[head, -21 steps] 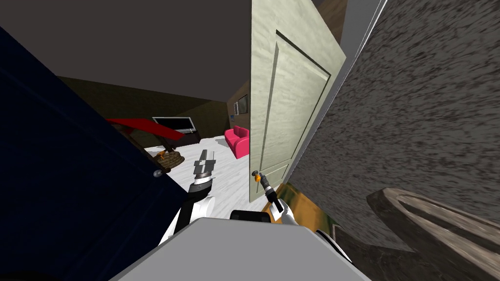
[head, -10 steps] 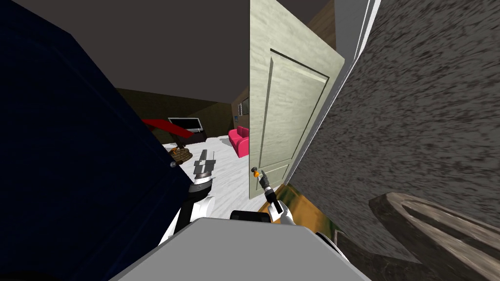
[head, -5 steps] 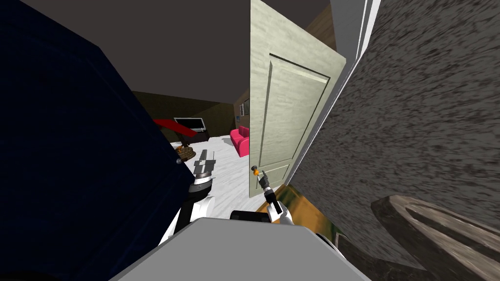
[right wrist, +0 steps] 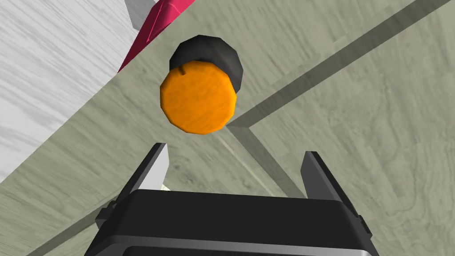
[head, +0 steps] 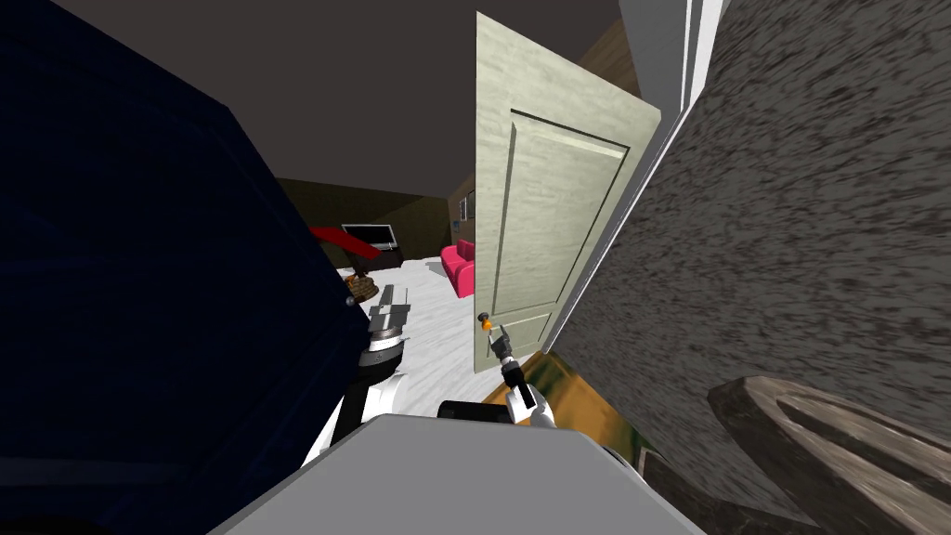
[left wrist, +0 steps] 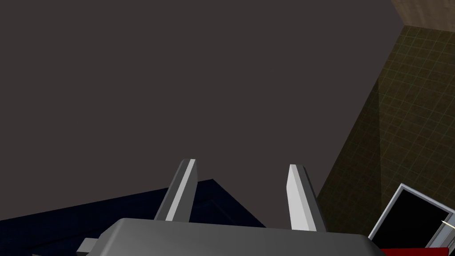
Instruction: Push the door open
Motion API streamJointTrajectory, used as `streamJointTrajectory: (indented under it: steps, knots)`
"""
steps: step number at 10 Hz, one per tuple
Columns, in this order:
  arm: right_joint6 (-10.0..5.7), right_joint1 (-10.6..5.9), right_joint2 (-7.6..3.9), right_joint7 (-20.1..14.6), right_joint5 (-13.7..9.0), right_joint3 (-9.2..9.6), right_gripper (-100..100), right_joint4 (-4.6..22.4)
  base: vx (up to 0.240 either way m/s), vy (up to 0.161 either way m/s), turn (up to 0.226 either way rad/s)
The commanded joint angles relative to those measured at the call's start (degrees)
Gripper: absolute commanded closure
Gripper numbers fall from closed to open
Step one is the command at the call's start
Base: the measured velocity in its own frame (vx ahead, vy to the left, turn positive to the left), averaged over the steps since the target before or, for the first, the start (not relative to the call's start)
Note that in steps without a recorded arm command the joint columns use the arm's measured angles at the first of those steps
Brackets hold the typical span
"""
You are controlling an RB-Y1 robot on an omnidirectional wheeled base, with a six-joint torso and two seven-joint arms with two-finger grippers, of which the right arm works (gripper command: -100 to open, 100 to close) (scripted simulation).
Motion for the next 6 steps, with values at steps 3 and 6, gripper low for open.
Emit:
streamJointTrajectory:
  steps: [3, 6]
  knots:
    - [0.25, 0.38, 0.53, -5.5, -2.5, 0.59, -100, -0.5, -0.043, -0.028, 0.06]
    - [0.48, 0.73, 1.07, -10.0, -4.8, 1.11, -100, -1.0, -0.057, -0.039, 0.073]
